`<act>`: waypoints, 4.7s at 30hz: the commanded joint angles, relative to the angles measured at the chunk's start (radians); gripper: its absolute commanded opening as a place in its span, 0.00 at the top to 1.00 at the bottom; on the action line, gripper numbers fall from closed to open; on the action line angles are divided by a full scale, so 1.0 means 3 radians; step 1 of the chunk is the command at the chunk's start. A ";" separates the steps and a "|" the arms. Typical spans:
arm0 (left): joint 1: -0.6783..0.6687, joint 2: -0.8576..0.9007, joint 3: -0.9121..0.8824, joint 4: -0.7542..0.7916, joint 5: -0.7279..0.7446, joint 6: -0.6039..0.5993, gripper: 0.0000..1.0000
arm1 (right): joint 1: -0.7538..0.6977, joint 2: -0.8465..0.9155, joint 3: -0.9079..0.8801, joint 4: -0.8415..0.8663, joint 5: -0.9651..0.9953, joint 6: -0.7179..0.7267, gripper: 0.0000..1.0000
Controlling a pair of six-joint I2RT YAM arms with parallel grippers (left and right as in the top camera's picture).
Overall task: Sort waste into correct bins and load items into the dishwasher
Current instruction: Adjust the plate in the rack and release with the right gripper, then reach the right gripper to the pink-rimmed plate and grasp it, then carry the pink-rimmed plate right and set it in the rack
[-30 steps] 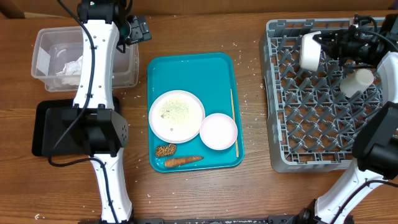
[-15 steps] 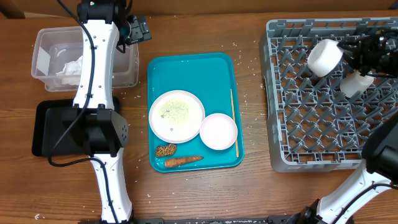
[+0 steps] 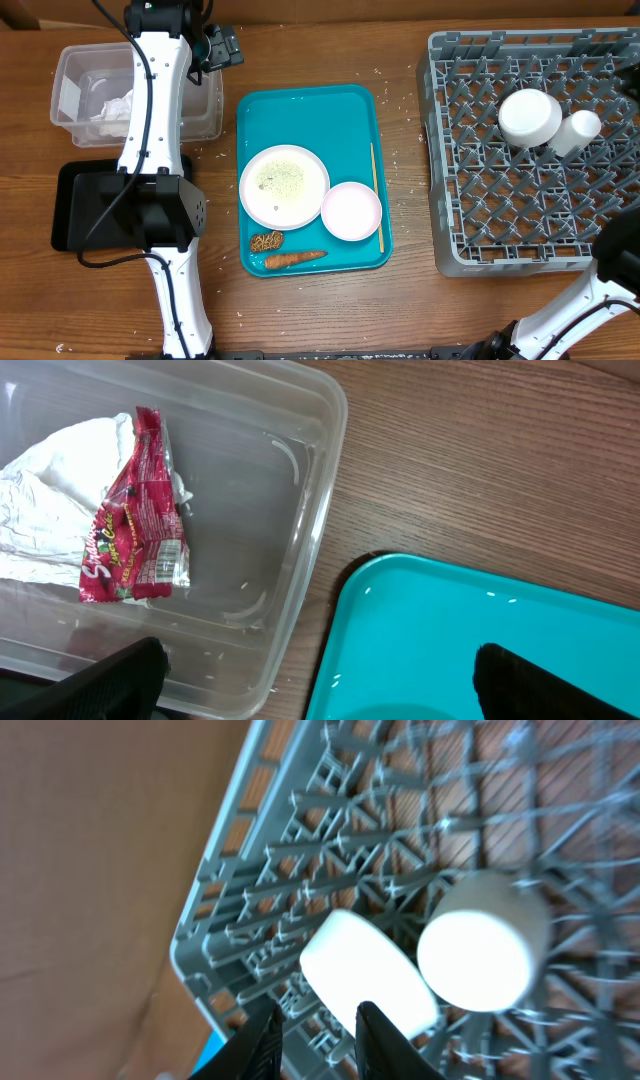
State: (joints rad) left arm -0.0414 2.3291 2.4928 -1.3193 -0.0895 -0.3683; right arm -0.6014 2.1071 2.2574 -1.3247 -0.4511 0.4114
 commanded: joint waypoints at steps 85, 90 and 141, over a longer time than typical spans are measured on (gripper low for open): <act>-0.0015 0.0004 -0.0014 -0.0001 0.0015 -0.0071 0.00 | 0.4473 -0.0576 -0.2914 0.1321 0.1153 0.1273 0.64; -0.0014 0.0004 -0.0014 -0.0001 0.0015 -0.0070 0.00 | 0.4470 -0.0584 -0.2740 0.1209 0.1001 0.1221 0.86; -0.0019 0.0004 -0.0014 -0.0001 0.0015 -0.0070 0.00 | -0.0278 -0.1219 -0.2866 0.0126 -0.2625 -0.2534 0.96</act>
State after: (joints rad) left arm -0.0441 2.3291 2.4928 -1.3193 -0.0895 -0.3683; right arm -0.6914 1.7531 1.4128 -1.2873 -1.0950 -0.2676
